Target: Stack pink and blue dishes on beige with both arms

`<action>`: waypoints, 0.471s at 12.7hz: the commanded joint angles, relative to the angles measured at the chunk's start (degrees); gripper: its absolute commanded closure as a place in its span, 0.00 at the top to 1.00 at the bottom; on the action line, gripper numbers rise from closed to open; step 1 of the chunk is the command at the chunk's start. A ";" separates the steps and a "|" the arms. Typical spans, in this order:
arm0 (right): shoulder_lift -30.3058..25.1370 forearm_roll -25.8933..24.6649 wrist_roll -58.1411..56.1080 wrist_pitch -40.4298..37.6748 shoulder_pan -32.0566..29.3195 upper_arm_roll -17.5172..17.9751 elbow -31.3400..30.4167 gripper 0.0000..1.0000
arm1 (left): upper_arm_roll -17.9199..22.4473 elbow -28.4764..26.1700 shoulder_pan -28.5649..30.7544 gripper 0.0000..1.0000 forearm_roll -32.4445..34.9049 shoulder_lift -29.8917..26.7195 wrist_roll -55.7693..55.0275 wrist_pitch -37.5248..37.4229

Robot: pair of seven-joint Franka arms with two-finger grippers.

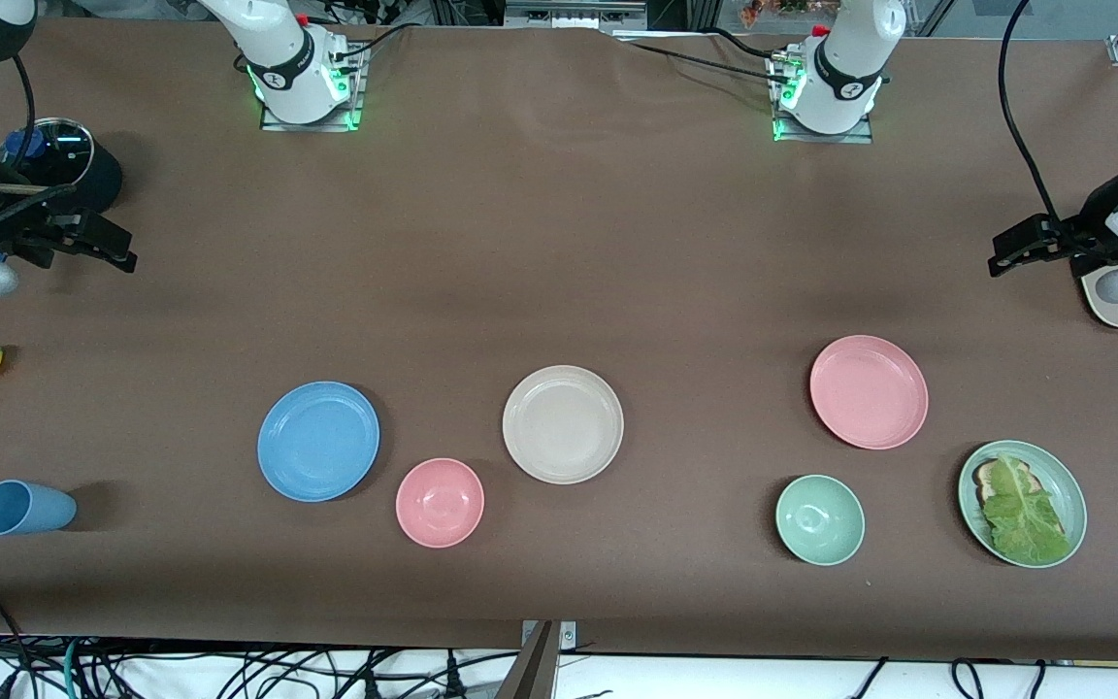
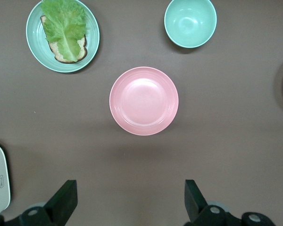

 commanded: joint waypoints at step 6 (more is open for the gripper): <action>0.25 -1.47 -0.11 0.80 -0.20 0.71 1.33 1.00 | -0.15 0.12 -0.03 1.00 1.20 0.02 1.12 0.45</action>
